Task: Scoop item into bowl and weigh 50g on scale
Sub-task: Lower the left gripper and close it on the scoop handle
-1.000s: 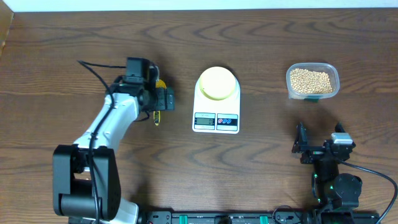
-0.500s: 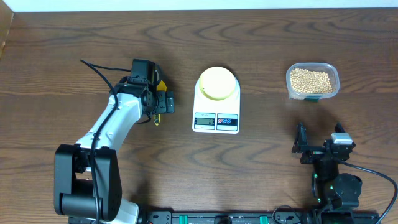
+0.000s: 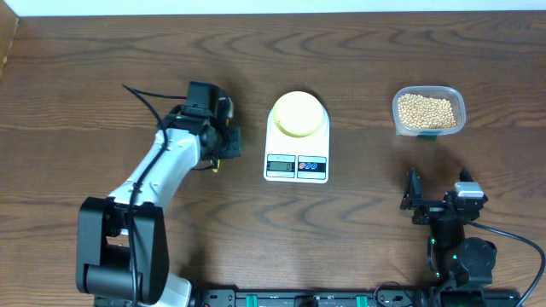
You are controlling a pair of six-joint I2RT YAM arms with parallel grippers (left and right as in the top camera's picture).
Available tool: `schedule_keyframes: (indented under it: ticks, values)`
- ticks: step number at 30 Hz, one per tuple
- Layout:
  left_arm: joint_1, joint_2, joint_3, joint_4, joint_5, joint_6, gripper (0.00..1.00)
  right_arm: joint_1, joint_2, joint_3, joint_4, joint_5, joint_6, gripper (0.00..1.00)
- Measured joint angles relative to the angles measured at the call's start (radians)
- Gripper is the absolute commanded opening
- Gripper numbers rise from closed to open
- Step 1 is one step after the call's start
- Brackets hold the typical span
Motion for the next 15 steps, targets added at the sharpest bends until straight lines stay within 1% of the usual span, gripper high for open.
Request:
schedule_keyframes:
  ticks: [3,4,5,7,8,11,12,13,15]
  values:
    - [-0.033,0.000,0.000,0.021,-0.001,0.000,0.08,0.000,0.000,0.000,0.000,0.000,0.000,0.99]
    - [-0.042,0.000,0.000,0.027,-0.012,0.000,0.12,0.000,0.000,0.000,0.000,0.000,0.000,0.99]
    - [-0.050,0.000,0.000,0.037,-0.025,0.001,0.29,0.000,0.000,0.000,0.000,0.000,0.000,0.99]
    - [-0.057,0.000,0.000,0.053,-0.048,0.003,0.55,0.000,0.000,0.000,0.000,0.000,0.000,0.99]
    - [-0.058,0.000,0.000,0.063,-0.059,0.005,0.63,0.000,0.000,0.000,0.000,0.000,0.000,0.99]
    - [-0.058,0.000,0.000,0.072,-0.077,0.001,0.94,0.000,0.000,0.000,0.000,0.000,0.000,0.99]
    - [-0.058,0.000,0.000,0.078,-0.082,0.002,0.99,0.000,0.000,0.000,0.000,0.000,0.000,0.99]
    - [-0.058,0.000,0.000,0.084,-0.089,0.001,0.98,0.000,0.000,0.000,0.000,0.000,0.000,0.99]
    - [-0.058,0.001,0.000,0.098,-0.108,0.003,0.98,0.000,0.000,0.000,0.000,0.000,0.000,0.99]
